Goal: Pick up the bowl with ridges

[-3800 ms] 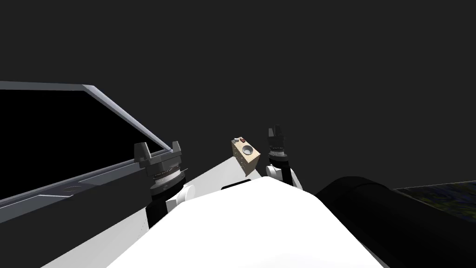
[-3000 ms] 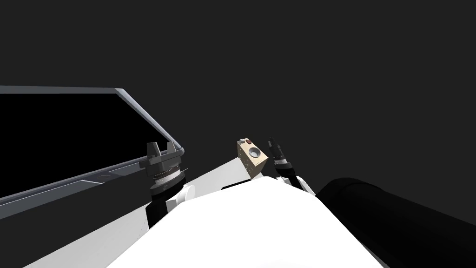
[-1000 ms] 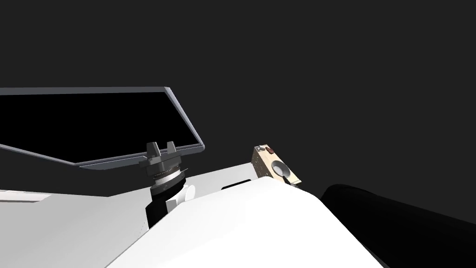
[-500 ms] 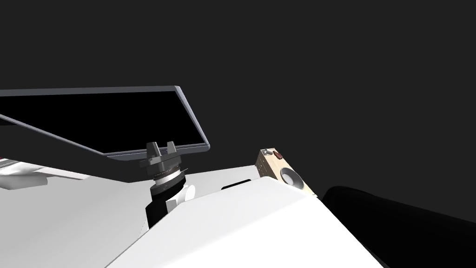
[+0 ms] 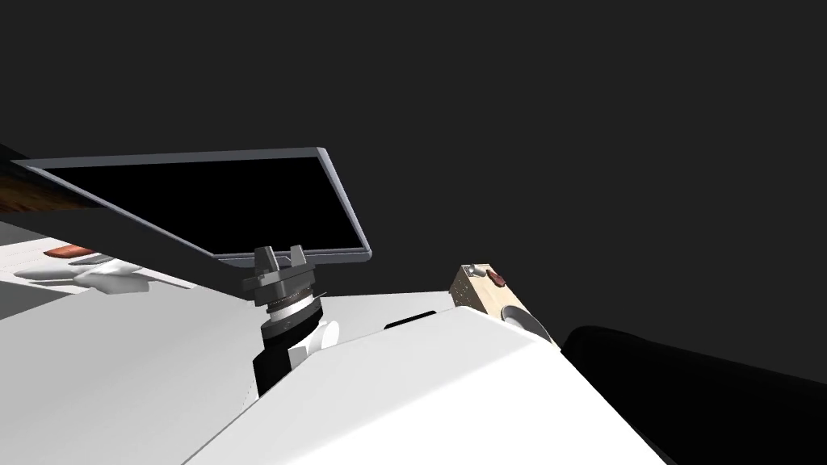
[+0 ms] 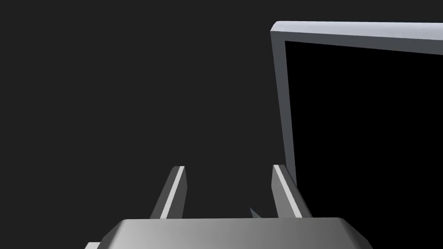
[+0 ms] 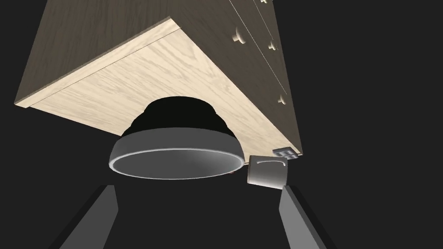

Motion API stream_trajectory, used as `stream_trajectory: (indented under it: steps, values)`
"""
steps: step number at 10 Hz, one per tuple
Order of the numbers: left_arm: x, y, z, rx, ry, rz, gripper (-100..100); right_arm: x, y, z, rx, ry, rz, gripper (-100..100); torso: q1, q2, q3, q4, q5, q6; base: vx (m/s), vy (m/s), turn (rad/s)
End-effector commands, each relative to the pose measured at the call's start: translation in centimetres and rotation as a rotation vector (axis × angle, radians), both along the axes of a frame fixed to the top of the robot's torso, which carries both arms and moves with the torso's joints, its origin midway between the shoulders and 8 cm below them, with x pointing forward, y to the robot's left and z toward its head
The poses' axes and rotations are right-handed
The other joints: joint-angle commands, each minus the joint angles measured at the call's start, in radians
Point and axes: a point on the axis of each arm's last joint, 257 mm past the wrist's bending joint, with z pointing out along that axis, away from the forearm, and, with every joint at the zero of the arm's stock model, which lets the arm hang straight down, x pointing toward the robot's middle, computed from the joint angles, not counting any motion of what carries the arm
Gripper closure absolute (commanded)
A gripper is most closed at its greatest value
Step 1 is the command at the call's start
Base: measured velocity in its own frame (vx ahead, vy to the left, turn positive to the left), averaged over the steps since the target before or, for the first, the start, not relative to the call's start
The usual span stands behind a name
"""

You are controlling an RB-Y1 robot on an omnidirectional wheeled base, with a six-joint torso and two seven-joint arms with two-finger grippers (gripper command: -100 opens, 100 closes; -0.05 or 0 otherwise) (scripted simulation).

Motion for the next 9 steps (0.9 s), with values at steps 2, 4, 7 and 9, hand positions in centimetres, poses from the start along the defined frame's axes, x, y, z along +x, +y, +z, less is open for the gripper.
stream_trajectory:
  steps: [2, 4, 7, 9]
  values:
    - [0.0, 0.0, 0.0, 0.000, 0.000, 0.000, 0, -4.2, 0.0, -0.8, -0.022, 0.125, 0.037, -100, -0.001, -0.002, -0.001, 0.000, 0.000, 0.000, 0.092, 0.004, 0.218]
    - [0.0, 0.0, 0.0, 0.000, 0.000, 0.000, 0, -8.8, 0.1, -1.5, -0.041, 0.263, 0.098, -100, 0.000, -0.002, -0.001, 0.000, 0.000, 0.000, 0.087, 0.005, 0.259]
    - [0.0, 0.0, 0.0, 0.000, 0.000, 0.000, 0, -13.3, 0.4, -1.9, -0.053, 0.400, 0.172, -100, -0.001, -0.001, 0.000, 0.000, 0.000, 0.000, 0.064, -0.011, 0.201]
    - [0.0, 0.0, 0.0, 0.000, 0.000, 0.000, 0, -15.4, 0.5, -2.1, -0.057, 0.464, 0.215, -100, -0.002, 0.000, 0.000, 0.000, 0.000, 0.001, 0.048, -0.018, 0.134]
